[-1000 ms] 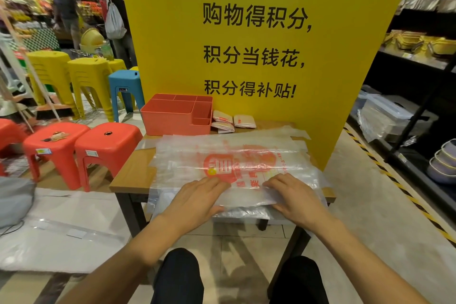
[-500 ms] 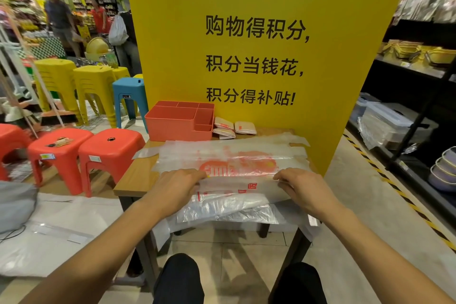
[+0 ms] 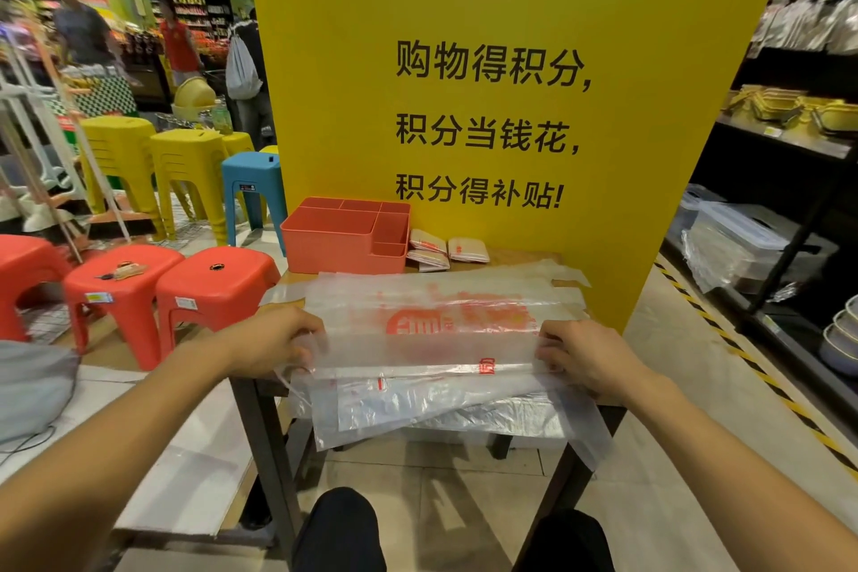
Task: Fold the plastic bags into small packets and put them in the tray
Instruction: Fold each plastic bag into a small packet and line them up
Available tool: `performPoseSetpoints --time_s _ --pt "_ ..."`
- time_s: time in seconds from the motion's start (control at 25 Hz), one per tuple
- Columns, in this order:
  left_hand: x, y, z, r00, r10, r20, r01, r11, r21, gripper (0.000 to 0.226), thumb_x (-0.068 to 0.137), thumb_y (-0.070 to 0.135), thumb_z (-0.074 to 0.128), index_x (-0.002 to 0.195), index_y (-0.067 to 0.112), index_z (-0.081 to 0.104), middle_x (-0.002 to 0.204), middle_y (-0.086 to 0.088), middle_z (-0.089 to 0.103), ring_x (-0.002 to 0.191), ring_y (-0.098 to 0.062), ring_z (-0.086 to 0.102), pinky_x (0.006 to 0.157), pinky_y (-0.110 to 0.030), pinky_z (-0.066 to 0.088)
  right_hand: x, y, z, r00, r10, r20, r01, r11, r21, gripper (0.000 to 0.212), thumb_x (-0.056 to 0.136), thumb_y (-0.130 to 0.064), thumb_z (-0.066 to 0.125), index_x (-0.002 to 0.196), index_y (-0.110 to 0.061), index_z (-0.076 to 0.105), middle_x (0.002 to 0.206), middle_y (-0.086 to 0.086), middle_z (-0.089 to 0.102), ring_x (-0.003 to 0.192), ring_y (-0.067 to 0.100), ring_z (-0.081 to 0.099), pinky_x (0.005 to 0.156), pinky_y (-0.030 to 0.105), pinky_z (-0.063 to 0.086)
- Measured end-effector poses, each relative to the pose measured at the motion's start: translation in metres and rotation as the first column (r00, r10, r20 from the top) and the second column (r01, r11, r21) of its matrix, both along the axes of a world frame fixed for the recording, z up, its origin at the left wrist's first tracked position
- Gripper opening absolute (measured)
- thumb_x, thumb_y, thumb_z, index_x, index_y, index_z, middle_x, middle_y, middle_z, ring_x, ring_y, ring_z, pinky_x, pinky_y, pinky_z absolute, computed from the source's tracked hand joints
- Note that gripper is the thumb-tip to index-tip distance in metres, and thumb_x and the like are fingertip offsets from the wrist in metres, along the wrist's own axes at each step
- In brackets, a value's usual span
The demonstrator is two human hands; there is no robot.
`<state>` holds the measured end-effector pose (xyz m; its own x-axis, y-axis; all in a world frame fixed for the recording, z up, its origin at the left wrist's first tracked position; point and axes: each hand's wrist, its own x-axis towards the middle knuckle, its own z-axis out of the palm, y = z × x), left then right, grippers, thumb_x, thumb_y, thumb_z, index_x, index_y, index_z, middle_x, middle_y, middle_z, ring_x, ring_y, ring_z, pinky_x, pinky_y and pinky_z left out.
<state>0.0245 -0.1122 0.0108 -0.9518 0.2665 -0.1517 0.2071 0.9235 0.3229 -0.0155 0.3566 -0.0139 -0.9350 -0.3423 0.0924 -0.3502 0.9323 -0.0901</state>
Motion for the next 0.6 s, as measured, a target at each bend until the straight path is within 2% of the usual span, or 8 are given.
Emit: performPoseSetpoints --time_s 0.08,0.2,0.28,0.32,0.4,0.48,0.52,0.6 --pt "-0.004 -0.018 0.004 0.995 0.057 0.08 -0.065 0.993 0.102 0.021 0.09 0.019 0.078 0.096 0.039 0.074 0.1 0.017 0.071 0.097 -0.004 0.064 0.086 -0.028 0.051 -0.007 0.005 0.0 1.0 -0.012 0.008 0.012 1.0 0.013 0.01 0.098 -0.042 0.06 0.091 -0.035 0.057 0.089 -0.013 0.067 0.081 0.013 0.061 0.059 0.029 0.042" --pt "-0.012 -0.038 0.01 0.979 0.1 0.178 -0.123 0.984 0.126 0.014 0.089 0.027 0.08 0.098 0.037 0.077 0.104 0.018 0.072 0.104 -0.006 0.064 0.095 -0.034 0.048 -0.016 0.005 0.001 0.999 -0.047 0.014 0.046 0.998 0.047 0.01 0.098 -0.045 0.06 0.104 -0.037 0.058 0.094 -0.011 0.07 0.083 0.013 0.062 0.068 0.034 0.052" --pt "-0.018 -0.043 0.013 0.965 0.139 0.224 -0.167 0.98 0.109 0.006 0.09 0.03 0.079 0.095 0.034 0.078 0.098 0.012 0.075 0.101 -0.013 0.067 0.093 -0.038 0.052 -0.02 0.001 0.002 0.998 -0.056 0.003 0.056 0.998 0.038 0.03 0.094 -0.051 0.064 0.119 -0.035 0.057 0.101 -0.012 0.069 0.089 0.014 0.062 0.074 0.036 0.054" --pt "-0.019 -0.039 0.013 0.966 0.165 0.198 -0.181 0.981 0.066 0.007 0.091 0.03 0.078 0.097 0.033 0.077 0.097 0.012 0.075 0.099 -0.013 0.068 0.091 -0.037 0.054 -0.021 0.0 0.001 0.998 -0.055 -0.024 0.055 0.998 0.028 0.042 0.091 -0.054 0.066 0.126 -0.033 0.056 0.109 -0.011 0.069 0.096 0.015 0.063 0.079 0.036 0.054" --pt "-0.017 -0.02 0.008 0.981 0.186 -0.057 -0.192 0.974 -0.117 0.02 0.093 0.032 0.073 0.113 0.035 0.071 0.11 0.016 0.071 0.102 -0.008 0.065 0.09 -0.035 0.056 -0.024 -0.002 -0.004 0.991 -0.012 -0.132 0.019 0.998 0.058 0.058 0.087 -0.057 0.07 0.135 -0.029 0.055 0.128 -0.007 0.065 0.114 0.019 0.06 0.093 0.037 0.05" --pt "-0.006 0.017 -0.002 0.923 0.08 -0.375 -0.141 0.98 -0.137 0.027 0.096 0.033 0.066 0.123 0.038 0.066 0.126 0.017 0.066 0.112 -0.007 0.062 0.095 -0.036 0.055 -0.026 -0.005 -0.009 0.976 0.036 -0.216 -0.015 0.995 0.098 0.06 0.086 -0.056 0.071 0.136 -0.027 0.056 0.135 -0.004 0.061 0.123 0.021 0.056 0.102 0.038 0.043" --pt "0.002 0.04 -0.009 0.898 -0.001 -0.44 -0.043 0.995 -0.091 0.027 0.098 0.035 0.062 0.125 0.039 0.065 0.13 0.017 0.064 0.117 -0.007 0.06 0.099 -0.036 0.054 -0.026 -0.006 -0.012 0.972 0.046 -0.232 -0.024 0.995 0.094 0.057 0.087 -0.055 0.071 0.134 -0.026 0.057 0.135 -0.003 0.061 0.123 0.022 0.056 0.103 0.038 0.042" --pt "0.013 0.082 -0.026 0.897 -0.155 -0.414 0.148 0.988 -0.05 0.031 0.103 0.041 0.056 0.133 0.036 0.065 0.139 0.013 0.061 0.126 -0.008 0.055 0.106 -0.035 0.049 -0.026 -0.008 -0.017 0.973 0.061 -0.223 -0.047 0.997 0.066 0.05 0.089 -0.053 0.07 0.13 -0.028 0.058 0.134 -0.005 0.062 0.122 0.021 0.057 0.102 0.038 0.043"
